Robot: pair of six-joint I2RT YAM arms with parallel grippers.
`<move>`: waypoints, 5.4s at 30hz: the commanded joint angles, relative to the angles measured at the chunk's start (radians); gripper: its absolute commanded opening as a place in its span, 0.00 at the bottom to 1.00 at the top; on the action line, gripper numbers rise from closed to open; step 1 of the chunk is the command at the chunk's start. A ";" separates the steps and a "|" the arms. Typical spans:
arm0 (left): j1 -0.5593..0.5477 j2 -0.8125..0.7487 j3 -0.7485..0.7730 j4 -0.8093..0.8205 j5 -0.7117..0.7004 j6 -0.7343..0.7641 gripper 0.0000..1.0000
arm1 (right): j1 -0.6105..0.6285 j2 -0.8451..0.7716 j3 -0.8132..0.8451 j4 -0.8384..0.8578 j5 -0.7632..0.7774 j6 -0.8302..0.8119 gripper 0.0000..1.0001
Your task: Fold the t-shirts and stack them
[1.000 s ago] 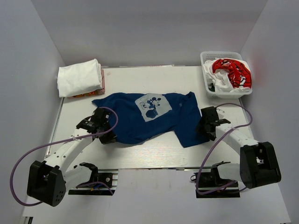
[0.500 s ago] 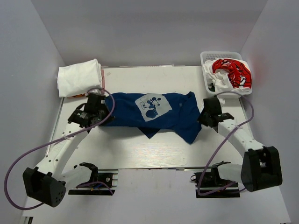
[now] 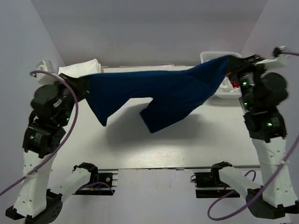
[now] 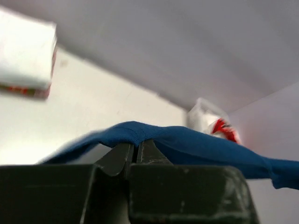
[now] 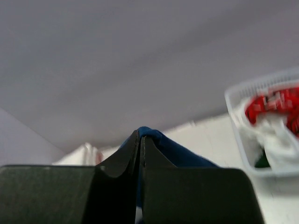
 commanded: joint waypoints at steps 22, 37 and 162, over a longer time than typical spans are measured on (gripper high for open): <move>0.006 -0.040 0.612 -0.088 0.140 0.173 0.00 | 0.003 -0.035 0.695 0.124 0.070 -0.443 0.00; 0.015 0.331 0.000 0.104 -0.292 -0.006 0.00 | -0.001 0.305 0.037 0.217 0.124 -0.350 0.00; 0.146 1.203 0.363 0.148 0.273 0.262 1.00 | 0.034 0.964 0.172 0.037 -0.064 -0.233 0.90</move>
